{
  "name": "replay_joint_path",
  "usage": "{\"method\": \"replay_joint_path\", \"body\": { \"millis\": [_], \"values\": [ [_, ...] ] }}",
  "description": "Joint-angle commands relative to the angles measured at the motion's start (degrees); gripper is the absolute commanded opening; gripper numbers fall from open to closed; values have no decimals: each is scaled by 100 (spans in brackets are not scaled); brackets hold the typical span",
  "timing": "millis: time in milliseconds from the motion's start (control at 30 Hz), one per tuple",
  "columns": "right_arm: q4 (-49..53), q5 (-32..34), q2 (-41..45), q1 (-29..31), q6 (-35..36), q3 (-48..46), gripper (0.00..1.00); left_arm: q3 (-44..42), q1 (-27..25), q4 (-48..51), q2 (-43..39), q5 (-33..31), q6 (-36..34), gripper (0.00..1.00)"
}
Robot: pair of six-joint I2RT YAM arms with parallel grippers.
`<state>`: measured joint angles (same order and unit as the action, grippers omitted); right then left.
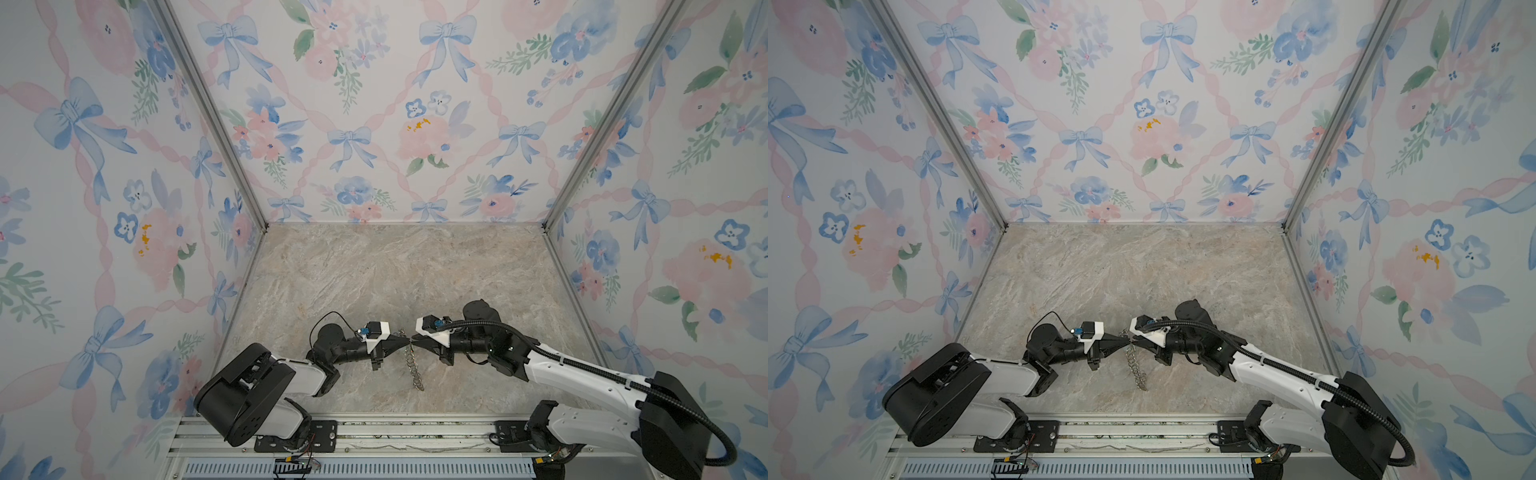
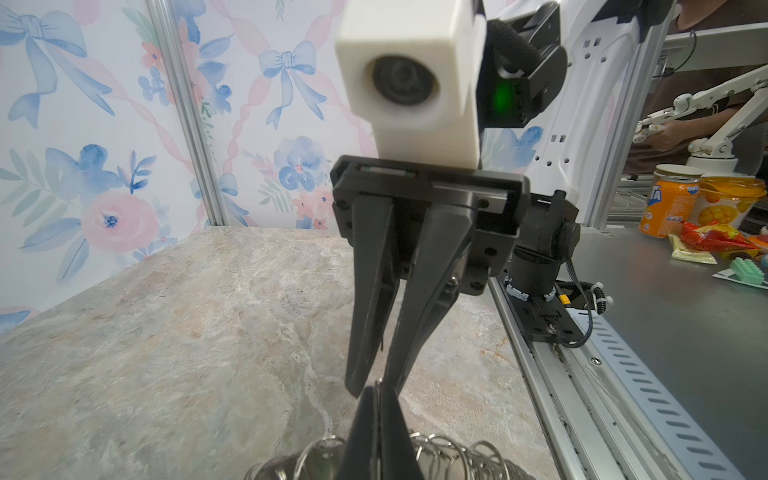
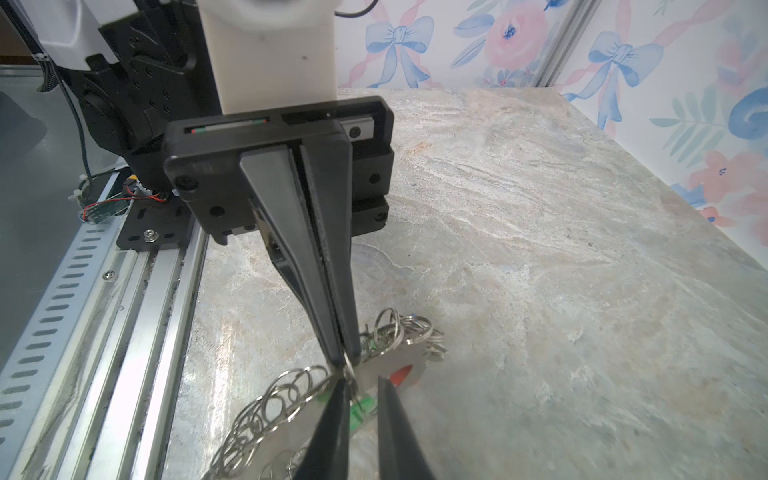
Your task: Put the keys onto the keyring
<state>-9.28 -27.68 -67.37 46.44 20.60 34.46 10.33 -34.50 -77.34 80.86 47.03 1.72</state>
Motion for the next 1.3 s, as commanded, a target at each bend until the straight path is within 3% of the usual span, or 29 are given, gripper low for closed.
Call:
{"method": "replay_joint_path", "body": {
  "millis": [0, 267, 433, 533, 633, 1067, 1267],
  "values": [
    [-98, -133, -62, -38, 49, 50, 13, -22, -30, -341, 52, 147, 4, 0],
    [279, -159, 46, 36, 48, 300, 1, -24, -39, -343, 182, 116, -72, 0],
    [2077, 995, -90, 301, 327, 1190, 0, -36, 55, 155, -94, -19, -257, 15],
    [2880, 1827, -356, 549, 468, 1640, 0, 69, 88, 960, -438, -169, -513, 18],
    [3261, 2256, -538, 714, 565, 1972, 0, 82, 115, 1291, -668, -348, -589, 19],
    [3539, 2748, -864, 1257, 857, 2540, 0, 255, 104, 1446, -549, -307, -418, 22],
    [3476, 2760, -971, 1348, 890, 2572, 0, 270, 101, 1447, -472, -267, -380, 10]
  ]
}}
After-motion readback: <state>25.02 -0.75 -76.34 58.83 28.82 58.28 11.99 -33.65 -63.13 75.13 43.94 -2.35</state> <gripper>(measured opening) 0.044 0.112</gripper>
